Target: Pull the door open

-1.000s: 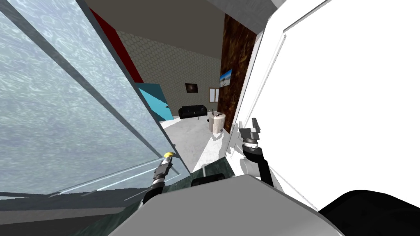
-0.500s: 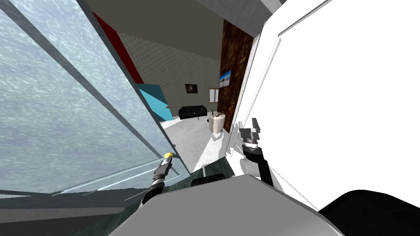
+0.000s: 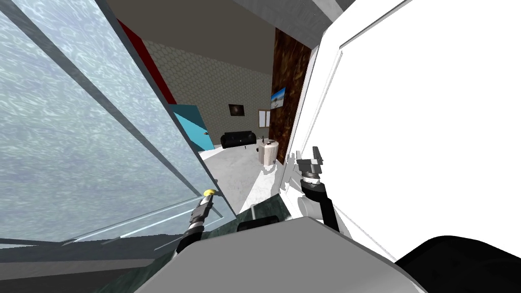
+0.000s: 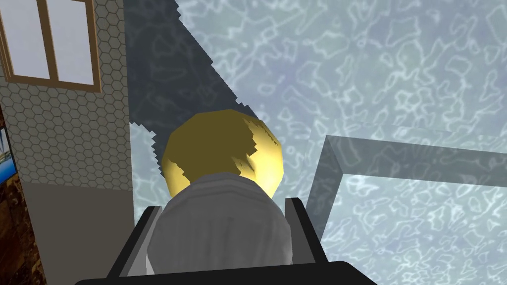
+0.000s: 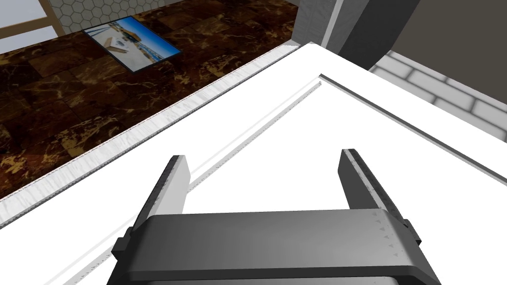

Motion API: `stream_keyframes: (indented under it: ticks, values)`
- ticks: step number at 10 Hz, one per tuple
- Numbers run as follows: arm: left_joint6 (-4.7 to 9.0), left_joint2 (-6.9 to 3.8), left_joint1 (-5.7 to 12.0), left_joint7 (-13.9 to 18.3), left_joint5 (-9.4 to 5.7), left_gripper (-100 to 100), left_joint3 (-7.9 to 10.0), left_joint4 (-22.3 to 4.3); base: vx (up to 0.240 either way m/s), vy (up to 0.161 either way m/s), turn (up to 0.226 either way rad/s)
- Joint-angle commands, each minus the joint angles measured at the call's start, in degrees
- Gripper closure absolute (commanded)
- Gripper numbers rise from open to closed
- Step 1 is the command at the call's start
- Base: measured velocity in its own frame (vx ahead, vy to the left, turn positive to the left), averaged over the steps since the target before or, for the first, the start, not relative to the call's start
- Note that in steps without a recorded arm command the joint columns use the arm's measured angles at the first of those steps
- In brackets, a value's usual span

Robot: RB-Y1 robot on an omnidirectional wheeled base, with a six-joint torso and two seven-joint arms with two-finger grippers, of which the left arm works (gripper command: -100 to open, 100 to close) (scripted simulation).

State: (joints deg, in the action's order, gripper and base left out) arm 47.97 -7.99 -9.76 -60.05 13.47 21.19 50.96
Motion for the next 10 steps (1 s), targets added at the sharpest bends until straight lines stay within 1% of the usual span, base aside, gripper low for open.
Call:
stream_keyframes:
  ticks: [1, 3, 4, 6, 7, 9, 10]
  values:
    - [-0.05, 0.15, -0.05, 2.6, -0.28, 100, -0.30, -0.1, -0.025, 0.007, -0.023]
    - [-0.10, 0.06, -0.07, 5.9, -0.79, 100, -0.55, -0.1, -0.031, 0.010, -0.032]
    - [-0.10, 0.06, -0.07, 6.3, -0.79, 100, -0.55, -0.1, -0.023, 0.010, -0.014]
    - [-0.15, -0.04, -0.08, 9.8, -1.30, 100, -0.81, -0.1, -0.017, 0.006, -0.028]
    - [-0.15, -0.04, -0.08, 10.1, -1.30, 100, -0.81, -0.1, -0.017, 0.009, -0.011]
    - [-0.20, -0.14, -0.09, 13.6, -1.88, 100, -1.09, -0.1, -0.026, 0.009, -0.033]
    - [-0.20, -0.14, -0.09, 14.1, -1.88, 100, -1.09, -0.1, -0.023, 0.007, -0.014]
